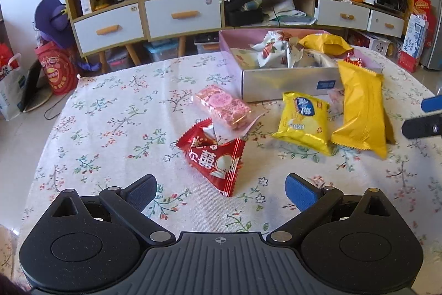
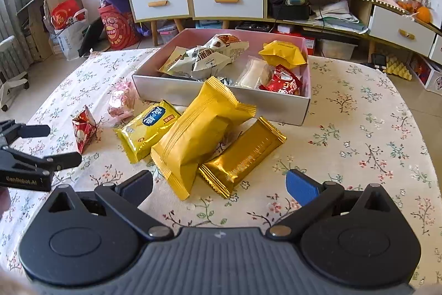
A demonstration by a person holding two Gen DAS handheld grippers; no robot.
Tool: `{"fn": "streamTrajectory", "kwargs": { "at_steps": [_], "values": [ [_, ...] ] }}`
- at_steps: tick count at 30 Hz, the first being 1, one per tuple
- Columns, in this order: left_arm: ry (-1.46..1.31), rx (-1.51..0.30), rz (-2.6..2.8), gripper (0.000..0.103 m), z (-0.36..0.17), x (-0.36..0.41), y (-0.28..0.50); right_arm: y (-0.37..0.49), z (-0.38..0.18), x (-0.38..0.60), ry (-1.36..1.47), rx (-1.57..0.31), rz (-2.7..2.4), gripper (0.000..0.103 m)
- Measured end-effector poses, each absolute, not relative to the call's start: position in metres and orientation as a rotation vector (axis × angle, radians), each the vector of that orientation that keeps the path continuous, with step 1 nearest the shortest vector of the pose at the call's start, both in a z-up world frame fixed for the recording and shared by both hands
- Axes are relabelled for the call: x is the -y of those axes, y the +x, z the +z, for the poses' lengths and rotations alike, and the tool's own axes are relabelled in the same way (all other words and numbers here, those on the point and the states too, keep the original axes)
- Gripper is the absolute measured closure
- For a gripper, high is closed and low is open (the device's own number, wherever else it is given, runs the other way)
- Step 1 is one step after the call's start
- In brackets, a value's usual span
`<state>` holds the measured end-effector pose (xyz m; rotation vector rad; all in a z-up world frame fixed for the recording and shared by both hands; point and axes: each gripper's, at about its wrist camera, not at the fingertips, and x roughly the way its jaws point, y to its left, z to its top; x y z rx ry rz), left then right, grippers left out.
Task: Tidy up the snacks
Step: 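Move both tools back toward the remaining snack pile, then grasp the red candy packet with left gripper while right grasps yellow packet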
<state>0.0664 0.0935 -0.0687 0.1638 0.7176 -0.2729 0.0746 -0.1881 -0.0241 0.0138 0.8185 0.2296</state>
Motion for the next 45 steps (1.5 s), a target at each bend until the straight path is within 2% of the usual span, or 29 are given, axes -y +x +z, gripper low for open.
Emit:
{"fn": "streamTrajectory", "kwargs": {
  "at_steps": [15, 23, 27, 34, 37, 42, 45],
  "values": [
    [0.127, -0.690, -0.260, 0.005, -0.091, -0.092, 0.089, 0.090, -0.032, 0.166, 0.008, -0.775, 0.268, 0.001],
    [0.090, -0.696, -0.251, 0.014, -0.089, -0.093, 0.096, 0.100, -0.034, 0.155, 0.029, -0.795, 0.268, 0.002],
    [0.077, -0.695, -0.229, 0.020, -0.087, -0.092, 0.099, 0.102, -0.036, 0.151, 0.022, -0.797, 0.265, 0.004],
    [0.051, -0.706, -0.168, 0.041, -0.083, -0.088, 0.102, 0.108, -0.035, 0.152, 0.046, -0.801, 0.238, 0.007],
    [0.043, -0.713, -0.146, 0.051, -0.082, -0.088, 0.102, 0.110, -0.035, 0.155, 0.062, -0.808, 0.223, 0.012],
    [0.049, -0.727, -0.125, 0.059, -0.080, -0.085, 0.103, 0.112, -0.037, 0.159, 0.081, -0.819, 0.204, 0.022],
    [0.057, -0.732, -0.121, 0.063, -0.079, -0.082, 0.103, 0.112, -0.036, 0.160, 0.088, -0.822, 0.208, 0.024]
  ]
}}
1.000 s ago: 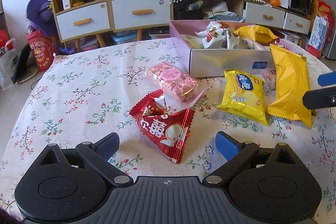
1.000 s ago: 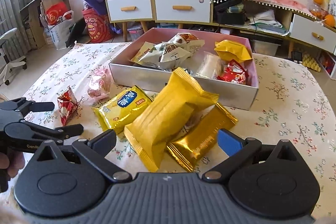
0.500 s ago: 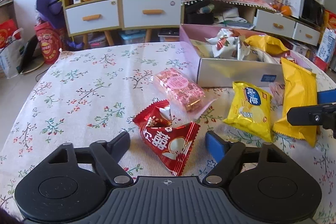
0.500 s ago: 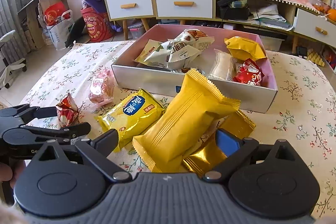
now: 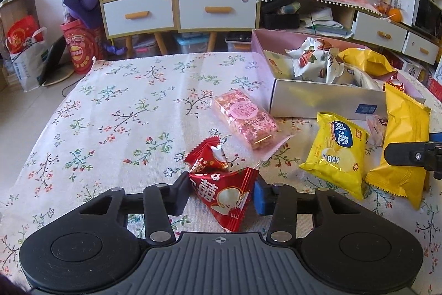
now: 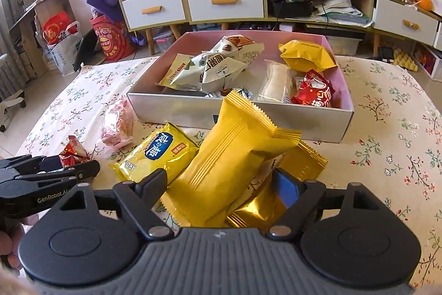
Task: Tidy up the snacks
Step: 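Grasp the red candy packet with left gripper while right grasps yellow packet, then carry both held packets up and over the pink box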
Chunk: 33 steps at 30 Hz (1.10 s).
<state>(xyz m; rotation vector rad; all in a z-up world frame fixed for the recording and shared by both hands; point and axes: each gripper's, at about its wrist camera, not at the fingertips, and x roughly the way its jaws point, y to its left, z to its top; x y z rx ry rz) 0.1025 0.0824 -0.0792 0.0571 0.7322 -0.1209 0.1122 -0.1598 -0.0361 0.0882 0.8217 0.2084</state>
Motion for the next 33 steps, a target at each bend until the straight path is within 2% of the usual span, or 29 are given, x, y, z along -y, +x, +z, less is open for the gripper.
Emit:
{"fn": "streamTrajectory", "kwargs": {
  "at_steps": [7, 10, 12, 13, 18, 33],
  "values": [
    [0.058, -0.754, -0.124, 0.074, -0.076, -0.077, 0.102, 0.113, -0.035, 0.158, 0.098, -0.837, 0.249, 0.040],
    [0.062, -0.761, -0.135, 0.076, -0.075, -0.074, 0.101, 0.113, -0.034, 0.159, 0.105, -0.842, 0.260, 0.051],
    [0.062, -0.766, -0.142, 0.077, -0.075, -0.073, 0.101, 0.115, -0.033, 0.160, 0.113, -0.850, 0.271, 0.063],
    [0.061, -0.769, -0.145, 0.078, -0.075, -0.073, 0.101, 0.115, -0.033, 0.161, 0.119, -0.854, 0.278, 0.066],
    [0.057, -0.786, -0.164, 0.078, -0.072, -0.069, 0.100, 0.115, -0.031, 0.160, 0.118, -0.854, 0.297, 0.070],
    [0.016, -0.777, -0.191, 0.078, -0.049, -0.073, 0.093, 0.112, -0.012, 0.168, 0.139, -0.834, 0.315, 0.072]
  ]
}}
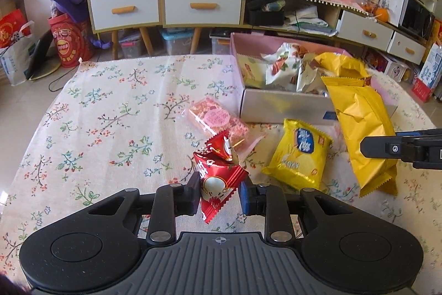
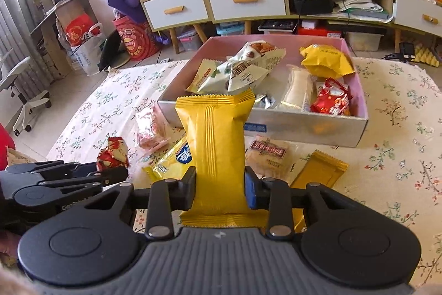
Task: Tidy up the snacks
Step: 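Carry both held packets up and over the pink box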
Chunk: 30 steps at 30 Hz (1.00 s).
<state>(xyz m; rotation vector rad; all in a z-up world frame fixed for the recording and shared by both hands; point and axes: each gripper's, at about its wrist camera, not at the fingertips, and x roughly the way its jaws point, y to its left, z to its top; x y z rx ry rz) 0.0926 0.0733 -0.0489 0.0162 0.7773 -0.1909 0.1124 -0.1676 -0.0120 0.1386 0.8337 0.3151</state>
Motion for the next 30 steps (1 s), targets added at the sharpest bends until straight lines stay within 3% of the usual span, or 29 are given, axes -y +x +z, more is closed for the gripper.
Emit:
{"fn": "streamTrajectory", "kwargs": {
  "at_steps": [17, 30],
  "values": [
    [0.016, -0.696, -0.231, 0.078, -0.011, -0.027, 0.110, 0.133, 0.016, 0.193, 0.255, -0.746, 0.219, 0.072],
    [-0.001, -0.702, -0.216, 0.078, -0.007, -0.009, 0.166, 0.170, 0.008, 0.211, 0.366, -0.768, 0.169, 0.072]
  ]
}}
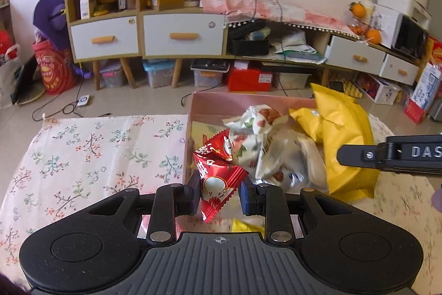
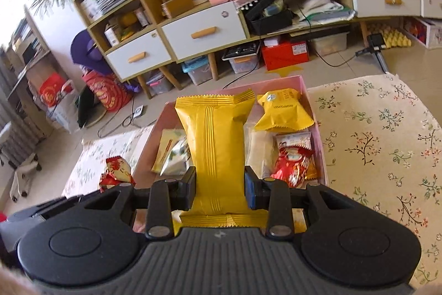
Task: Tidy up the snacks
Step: 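Carry both held packets up and over the pink box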
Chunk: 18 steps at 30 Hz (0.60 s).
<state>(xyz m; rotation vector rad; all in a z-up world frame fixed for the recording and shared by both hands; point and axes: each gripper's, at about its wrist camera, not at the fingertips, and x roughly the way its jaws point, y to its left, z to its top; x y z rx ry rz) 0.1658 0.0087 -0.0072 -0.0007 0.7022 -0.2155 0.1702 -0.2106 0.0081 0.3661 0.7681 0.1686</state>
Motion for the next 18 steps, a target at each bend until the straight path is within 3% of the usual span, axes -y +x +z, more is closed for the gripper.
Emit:
{"fn": "streamTrajectory", "kwargs": {
  "at_steps": [18],
  "values": [
    [0.022, -0.753, -0.190, 0.078, -0.033, 0.009, 0.205, 0.200, -0.015, 0.222, 0.508, -0.827, 0.146, 0.071]
  ]
}}
